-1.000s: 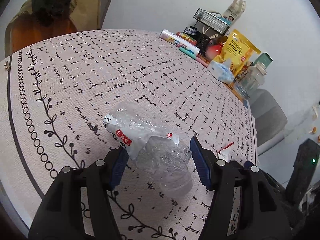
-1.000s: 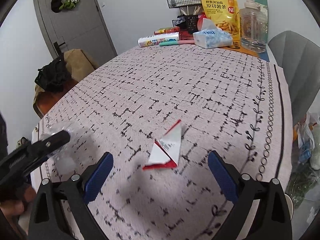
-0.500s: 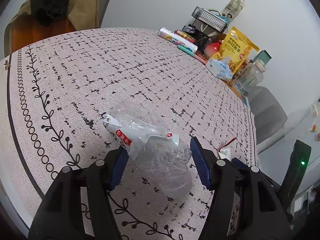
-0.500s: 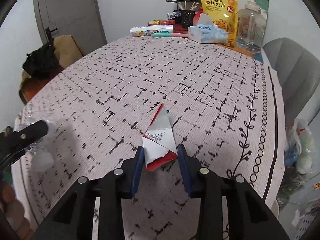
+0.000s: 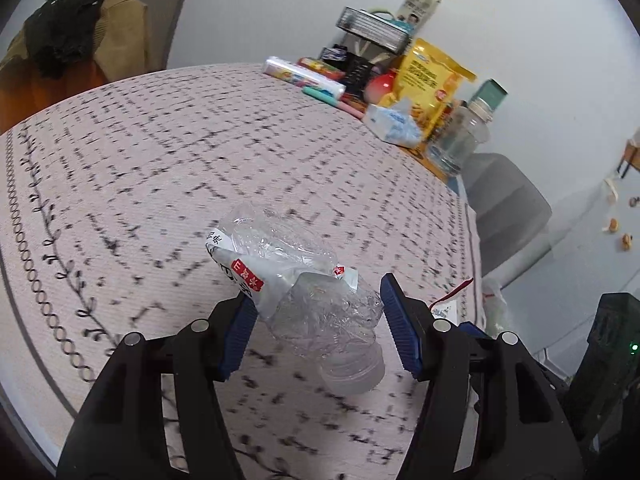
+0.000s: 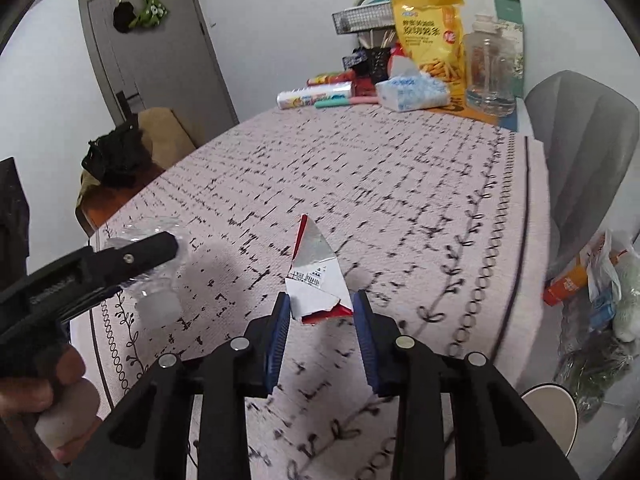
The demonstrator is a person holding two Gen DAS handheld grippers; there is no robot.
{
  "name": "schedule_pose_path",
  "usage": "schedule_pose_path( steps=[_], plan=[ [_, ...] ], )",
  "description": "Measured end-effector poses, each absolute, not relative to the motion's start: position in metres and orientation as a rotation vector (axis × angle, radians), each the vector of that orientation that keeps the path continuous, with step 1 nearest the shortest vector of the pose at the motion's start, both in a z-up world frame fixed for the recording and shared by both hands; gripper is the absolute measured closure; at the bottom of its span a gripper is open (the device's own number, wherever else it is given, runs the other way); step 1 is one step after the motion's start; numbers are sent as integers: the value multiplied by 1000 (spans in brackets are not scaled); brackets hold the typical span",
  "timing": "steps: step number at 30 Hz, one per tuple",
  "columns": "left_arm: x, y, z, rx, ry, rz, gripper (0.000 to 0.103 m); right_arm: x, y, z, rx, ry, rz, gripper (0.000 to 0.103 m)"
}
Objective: Collect trash
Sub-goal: 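Carry both items over the bin while the right gripper opens, dropping the carton piece in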
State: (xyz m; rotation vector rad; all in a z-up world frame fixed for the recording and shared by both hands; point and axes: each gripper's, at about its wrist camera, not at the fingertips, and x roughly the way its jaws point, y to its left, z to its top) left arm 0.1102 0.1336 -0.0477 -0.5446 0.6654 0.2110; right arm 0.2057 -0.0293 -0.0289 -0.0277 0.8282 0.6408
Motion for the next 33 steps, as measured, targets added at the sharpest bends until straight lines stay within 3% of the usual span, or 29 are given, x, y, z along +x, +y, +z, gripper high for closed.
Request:
schedule_pose_path(
  steps=[17, 33],
  plan=[
    [161, 35, -37, -437, 713, 34, 42, 220, -152, -17, 105, 790, 473, 70],
    [219, -87, -55, -325, 820, -168, 42, 222, -287, -57, 224, 837, 233, 70]
  ],
)
